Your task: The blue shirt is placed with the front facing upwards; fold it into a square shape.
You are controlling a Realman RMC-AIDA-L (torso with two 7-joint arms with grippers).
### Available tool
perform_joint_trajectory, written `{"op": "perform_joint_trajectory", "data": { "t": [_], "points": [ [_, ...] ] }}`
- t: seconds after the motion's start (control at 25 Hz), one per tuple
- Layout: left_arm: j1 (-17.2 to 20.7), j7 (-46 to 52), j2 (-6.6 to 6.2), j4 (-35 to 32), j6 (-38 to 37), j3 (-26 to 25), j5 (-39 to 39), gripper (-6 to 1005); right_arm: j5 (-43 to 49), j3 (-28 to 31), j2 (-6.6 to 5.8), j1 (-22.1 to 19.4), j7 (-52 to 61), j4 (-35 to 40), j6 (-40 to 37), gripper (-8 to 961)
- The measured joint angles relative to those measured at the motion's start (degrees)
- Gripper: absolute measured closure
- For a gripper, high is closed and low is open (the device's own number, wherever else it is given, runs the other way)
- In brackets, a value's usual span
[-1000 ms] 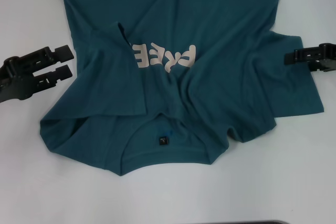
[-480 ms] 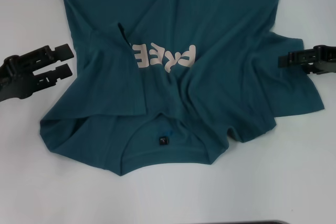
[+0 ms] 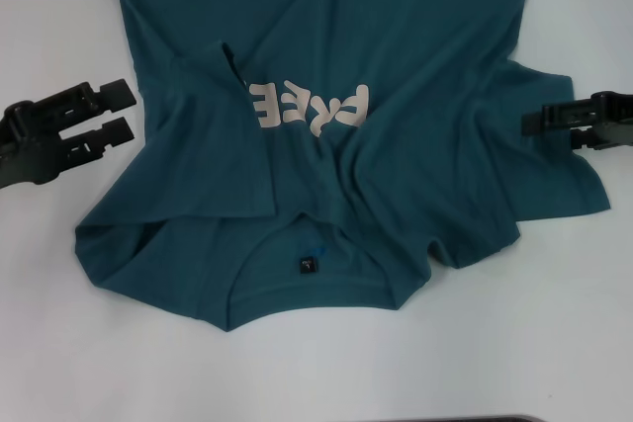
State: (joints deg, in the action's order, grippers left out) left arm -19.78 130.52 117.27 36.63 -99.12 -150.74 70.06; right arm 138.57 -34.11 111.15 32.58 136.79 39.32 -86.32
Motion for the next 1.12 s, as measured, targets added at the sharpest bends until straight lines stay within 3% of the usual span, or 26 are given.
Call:
{"op": "perform_joint_trajectory", "data": {
  "t": [0.8, 0.92, 1.12],
  "points": [
    [0.42, 0.00, 0.02, -0.59, -0.03, -0.37, -0.01, 219, 0.33, -0.53, 0.49, 0.19, -0.63, 0.05, 2.70, 62],
    [0.48, 0.00, -0.01, -0.59, -0.06, -0.81, -0.01, 219, 0.50, -0.61, 0.28, -0.08, -0.58, 0.05, 2.70, 259],
    [0.48, 0.10, -0.02, -0.63, -0.15, -1.05, -0.01, 219, 2.22, -0.61, 0.22, -0.13, -0.25, 0.06, 2.97, 369]
  ]
}}
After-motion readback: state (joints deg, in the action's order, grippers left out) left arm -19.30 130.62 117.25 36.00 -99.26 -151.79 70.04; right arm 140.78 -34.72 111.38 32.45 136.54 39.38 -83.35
